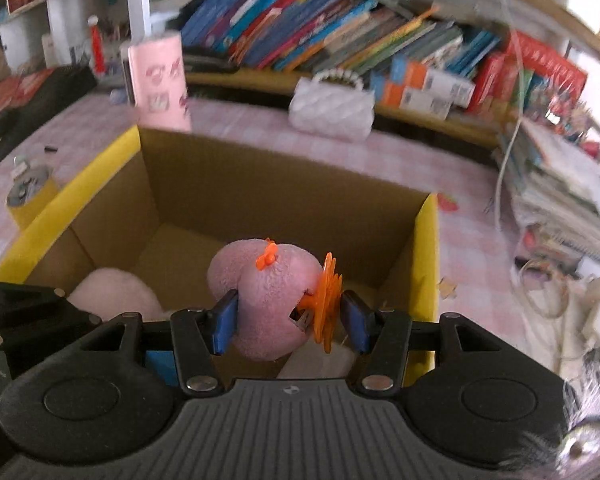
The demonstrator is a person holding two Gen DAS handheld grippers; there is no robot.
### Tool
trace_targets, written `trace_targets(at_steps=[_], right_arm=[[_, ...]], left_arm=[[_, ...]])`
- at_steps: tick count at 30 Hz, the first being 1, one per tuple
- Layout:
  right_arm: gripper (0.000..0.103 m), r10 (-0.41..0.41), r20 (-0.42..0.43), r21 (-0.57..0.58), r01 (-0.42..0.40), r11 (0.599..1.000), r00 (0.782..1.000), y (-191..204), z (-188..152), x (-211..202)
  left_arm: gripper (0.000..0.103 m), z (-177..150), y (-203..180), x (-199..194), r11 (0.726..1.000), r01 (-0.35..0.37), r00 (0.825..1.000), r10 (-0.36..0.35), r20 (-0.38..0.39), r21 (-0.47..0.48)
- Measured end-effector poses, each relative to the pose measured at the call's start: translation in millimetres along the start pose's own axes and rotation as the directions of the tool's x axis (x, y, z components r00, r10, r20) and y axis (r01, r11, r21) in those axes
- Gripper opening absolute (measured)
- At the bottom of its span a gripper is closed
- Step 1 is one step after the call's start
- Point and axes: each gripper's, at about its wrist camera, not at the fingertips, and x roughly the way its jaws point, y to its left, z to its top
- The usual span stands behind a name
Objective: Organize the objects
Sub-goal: 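Open the left tool to drop the packet into the box while the right tool releases the plush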
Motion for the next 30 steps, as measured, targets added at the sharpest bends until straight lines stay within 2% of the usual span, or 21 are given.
trace_targets(at_steps=[3, 6, 9, 12, 21, 25, 30], right_arm=[[0.05, -0.023, -0.002, -0.039, 0.023, 0.999, 1.0, 4.0, -1.0, 2.7], [0.038, -0.006, -0.001, -0.057, 0.006, 0.998, 1.0, 4.9, 0.2, 3.2], [0.038, 0.001, -0.008, -0.054, -0.001, 0.999, 1.0, 6.7, 0.7, 5.1], [0.038, 0.004, 0.016, -0.049, -0.003, 0.999, 1.0, 8.1, 0.5, 1.4], [0.038, -0.02, 0.114, 0.005, 0.02, 1.0, 0.993, 17.3, -2.5, -30.6], [0.038, -0.064, 0.187, 0.057, 0.054, 0.997, 0.98, 19.8, -7.1, -57.3], [0.038, -0.157, 0.257, 0.161, 0.117, 0.98, 0.954, 24.2, -21.2, -92.4]], left_arm=[[0.039, 0.4, -0.3, -0.6, 1.0, -0.004, 1.0, 0.004, 0.003, -0.001], [0.04, 0.2, -1.1, -3.3, 1.0, -0.012, 1.0, 0.012, 0.014, 0.002], [0.04, 0.0, -2.2, -8.7, 1.0, -0.017, 0.999, 0.017, 0.038, 0.005], [0.048, -0.7, -0.7, -16.7, 1.0, -0.026, 0.998, 0.026, 0.065, -0.002], [0.051, -3.2, 11.0, -48.2, 0.998, -0.039, 0.99, 0.044, 0.131, -0.042], [0.061, -10.8, 16.7, -72.2, 0.996, -0.047, 0.983, 0.059, 0.172, -0.071], [0.074, -23.7, 25.8, -104.0, 0.991, -0.073, 0.969, 0.097, 0.228, -0.108]])
